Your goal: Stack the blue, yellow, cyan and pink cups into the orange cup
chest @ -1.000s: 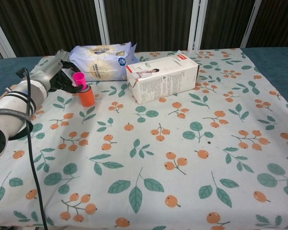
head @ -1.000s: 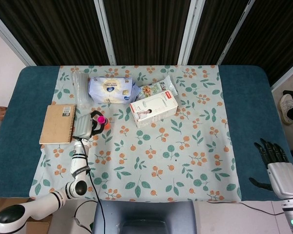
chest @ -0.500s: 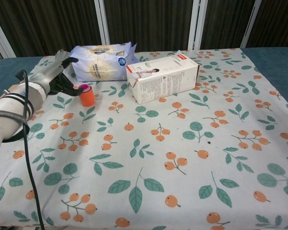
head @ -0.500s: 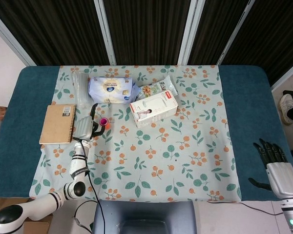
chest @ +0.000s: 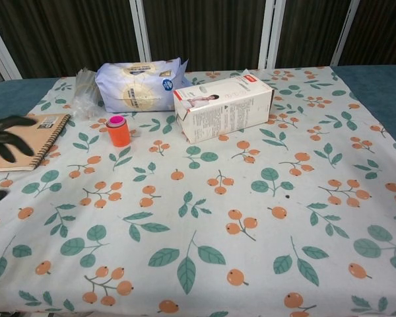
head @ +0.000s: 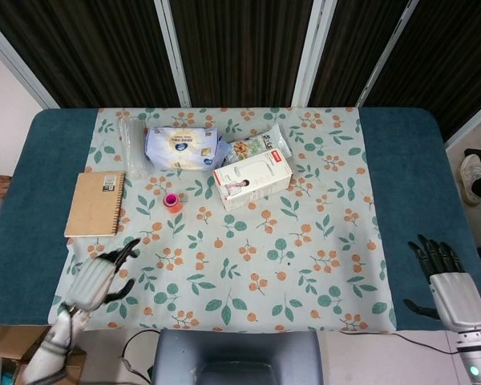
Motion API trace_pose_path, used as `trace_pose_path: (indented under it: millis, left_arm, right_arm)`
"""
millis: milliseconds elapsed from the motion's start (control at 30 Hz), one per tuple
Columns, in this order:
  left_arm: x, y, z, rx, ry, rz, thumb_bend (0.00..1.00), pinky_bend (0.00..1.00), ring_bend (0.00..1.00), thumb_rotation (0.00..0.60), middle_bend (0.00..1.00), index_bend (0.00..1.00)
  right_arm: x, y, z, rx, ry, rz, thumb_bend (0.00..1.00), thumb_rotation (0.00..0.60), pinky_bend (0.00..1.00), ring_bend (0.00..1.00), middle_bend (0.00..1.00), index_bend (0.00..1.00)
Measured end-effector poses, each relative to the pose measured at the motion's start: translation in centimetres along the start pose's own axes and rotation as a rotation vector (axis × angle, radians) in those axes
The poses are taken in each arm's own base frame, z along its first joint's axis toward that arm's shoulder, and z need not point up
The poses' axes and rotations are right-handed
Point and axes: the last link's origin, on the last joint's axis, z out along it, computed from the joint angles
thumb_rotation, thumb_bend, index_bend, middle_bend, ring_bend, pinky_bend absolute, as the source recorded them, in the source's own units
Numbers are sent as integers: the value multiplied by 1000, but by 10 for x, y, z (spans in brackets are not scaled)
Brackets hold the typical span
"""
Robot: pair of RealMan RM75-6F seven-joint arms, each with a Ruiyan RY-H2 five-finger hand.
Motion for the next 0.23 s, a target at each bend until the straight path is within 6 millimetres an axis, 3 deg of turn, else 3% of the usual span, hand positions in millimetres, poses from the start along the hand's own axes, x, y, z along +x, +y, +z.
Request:
trace_pose_path:
  millis: [33, 133, 233]
  left_arm:
    - [3, -4, -27, 19, 9, 38, 387, 119, 0, 600, 0, 0]
    - [14, -9, -77, 76, 36, 104, 389, 118, 0, 600, 0, 0]
    - [26, -11, -95, 66, 42, 131, 388, 118, 0, 600, 0, 0]
  right_arm:
    - [0, -1, -1, 3, 3, -1, 196, 600, 0, 0, 0, 0]
    - [0, -4, -3, 9, 8, -1, 196, 600, 0, 0, 0, 0]
    - [-1, -4, -5, 13, 8, -4, 196, 600, 0, 0, 0, 0]
